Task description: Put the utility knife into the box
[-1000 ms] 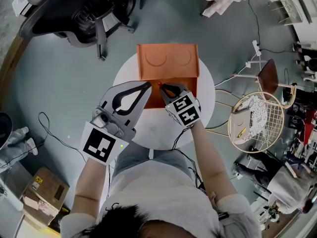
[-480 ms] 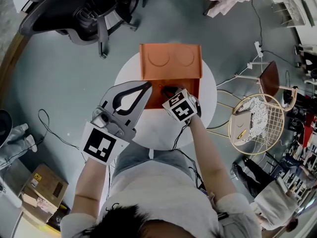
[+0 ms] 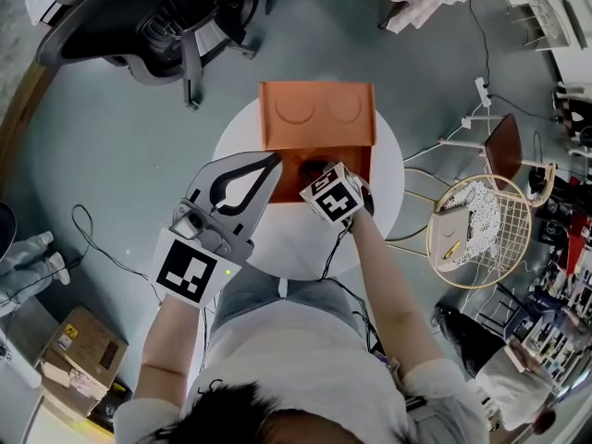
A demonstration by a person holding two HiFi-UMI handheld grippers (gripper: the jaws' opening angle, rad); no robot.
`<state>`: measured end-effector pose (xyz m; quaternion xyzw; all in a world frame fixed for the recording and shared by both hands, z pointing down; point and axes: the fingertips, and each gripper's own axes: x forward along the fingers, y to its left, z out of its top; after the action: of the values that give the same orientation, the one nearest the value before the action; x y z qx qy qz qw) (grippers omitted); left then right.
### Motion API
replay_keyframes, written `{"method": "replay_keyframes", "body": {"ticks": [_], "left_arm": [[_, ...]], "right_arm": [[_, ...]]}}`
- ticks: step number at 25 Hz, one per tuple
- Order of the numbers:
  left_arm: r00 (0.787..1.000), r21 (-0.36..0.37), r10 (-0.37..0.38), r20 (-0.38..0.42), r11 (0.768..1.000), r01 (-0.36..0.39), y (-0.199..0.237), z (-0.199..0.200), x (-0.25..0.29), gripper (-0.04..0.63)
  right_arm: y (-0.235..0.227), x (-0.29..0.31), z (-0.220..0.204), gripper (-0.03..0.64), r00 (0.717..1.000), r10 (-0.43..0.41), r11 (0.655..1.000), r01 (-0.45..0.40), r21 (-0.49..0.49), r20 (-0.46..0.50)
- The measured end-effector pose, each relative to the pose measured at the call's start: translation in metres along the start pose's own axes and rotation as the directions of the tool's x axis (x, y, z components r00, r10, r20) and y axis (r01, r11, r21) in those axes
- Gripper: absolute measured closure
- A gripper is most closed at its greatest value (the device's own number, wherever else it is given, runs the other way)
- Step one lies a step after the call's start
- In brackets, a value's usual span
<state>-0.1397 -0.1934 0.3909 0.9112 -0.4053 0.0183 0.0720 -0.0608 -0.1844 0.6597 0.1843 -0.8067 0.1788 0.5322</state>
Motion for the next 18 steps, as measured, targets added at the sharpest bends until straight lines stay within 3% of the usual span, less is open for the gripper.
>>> {"method": "replay_keyframes", "body": {"ticks": [11, 14, 18], "left_arm": [[1.0, 0.031, -0.01, -0.003, 0.999, 0.01, -0.02, 0.007, -0.004, 0.586], [1.0, 0.036, -0.014, 0.005, 0.999, 0.014, -0.029, 0.012, -0.004, 0.586], [0.999, 0.05, -0.025, 0.027, 0.998, 0.023, -0.044, 0.023, 0.0, 0.586]], "right_arm": [[0.004, -0.024, 0.009, 0.554, 0.995, 0.015, 0.996, -0.024, 0.089, 0.102], [0.005, -0.044, 0.021, 0.606, 0.985, -0.006, 0.995, -0.012, 0.102, 0.175], [0.007, -0.08, 0.041, 0.609, 0.954, -0.026, 0.995, -0.005, 0.104, 0.297]]}}
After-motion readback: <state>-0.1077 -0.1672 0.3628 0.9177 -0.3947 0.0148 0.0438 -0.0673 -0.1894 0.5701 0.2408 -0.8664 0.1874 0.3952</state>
